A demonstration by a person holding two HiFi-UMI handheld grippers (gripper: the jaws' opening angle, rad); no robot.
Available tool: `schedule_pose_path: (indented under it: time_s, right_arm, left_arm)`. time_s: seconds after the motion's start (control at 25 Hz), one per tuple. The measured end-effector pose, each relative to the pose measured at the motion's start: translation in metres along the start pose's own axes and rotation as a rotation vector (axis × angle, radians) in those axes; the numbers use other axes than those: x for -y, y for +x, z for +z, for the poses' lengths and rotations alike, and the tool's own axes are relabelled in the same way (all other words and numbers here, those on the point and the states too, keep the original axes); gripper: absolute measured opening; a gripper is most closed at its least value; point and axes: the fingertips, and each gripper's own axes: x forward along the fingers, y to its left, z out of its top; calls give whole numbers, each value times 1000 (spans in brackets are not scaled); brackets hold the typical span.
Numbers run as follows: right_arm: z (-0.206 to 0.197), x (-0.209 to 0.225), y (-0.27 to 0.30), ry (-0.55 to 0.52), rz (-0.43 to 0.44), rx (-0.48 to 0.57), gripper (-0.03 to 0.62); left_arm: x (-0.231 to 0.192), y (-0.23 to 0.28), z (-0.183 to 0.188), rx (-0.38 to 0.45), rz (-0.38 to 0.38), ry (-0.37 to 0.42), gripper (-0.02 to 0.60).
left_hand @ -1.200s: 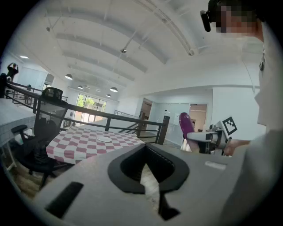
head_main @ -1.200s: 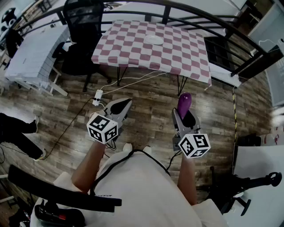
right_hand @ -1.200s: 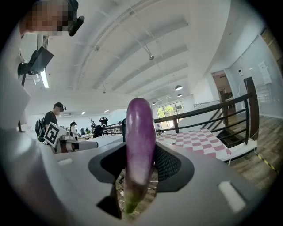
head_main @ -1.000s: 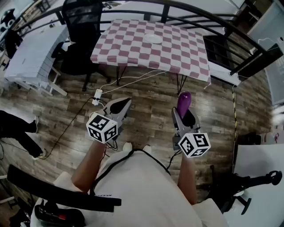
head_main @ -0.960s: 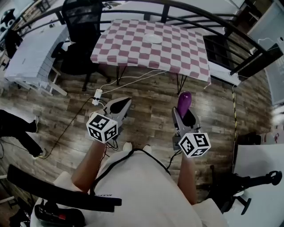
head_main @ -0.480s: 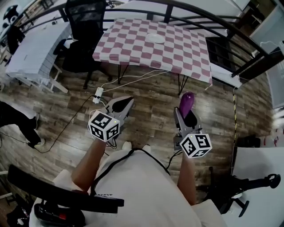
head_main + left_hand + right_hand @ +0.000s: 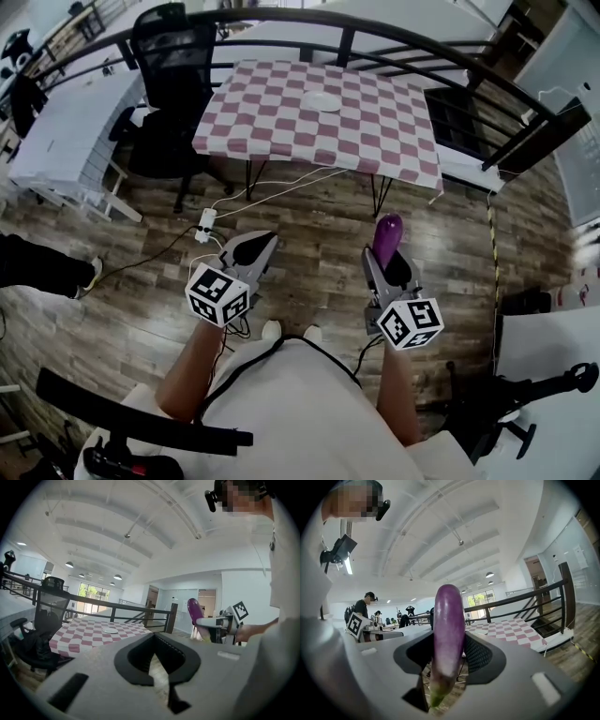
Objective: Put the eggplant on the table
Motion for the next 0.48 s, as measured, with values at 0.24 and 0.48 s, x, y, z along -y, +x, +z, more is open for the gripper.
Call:
schedule_pose_path:
  time_s: [0.24, 0.48]
  right_arm:
    - [0, -14, 12, -23, -7, -19, 202]
    - [1, -28, 26, -12, -26, -4, 202]
  left_arm:
    - [-14, -11, 0, -5, -8, 17, 5]
    - [-34, -18, -2, -14, -39, 4, 5]
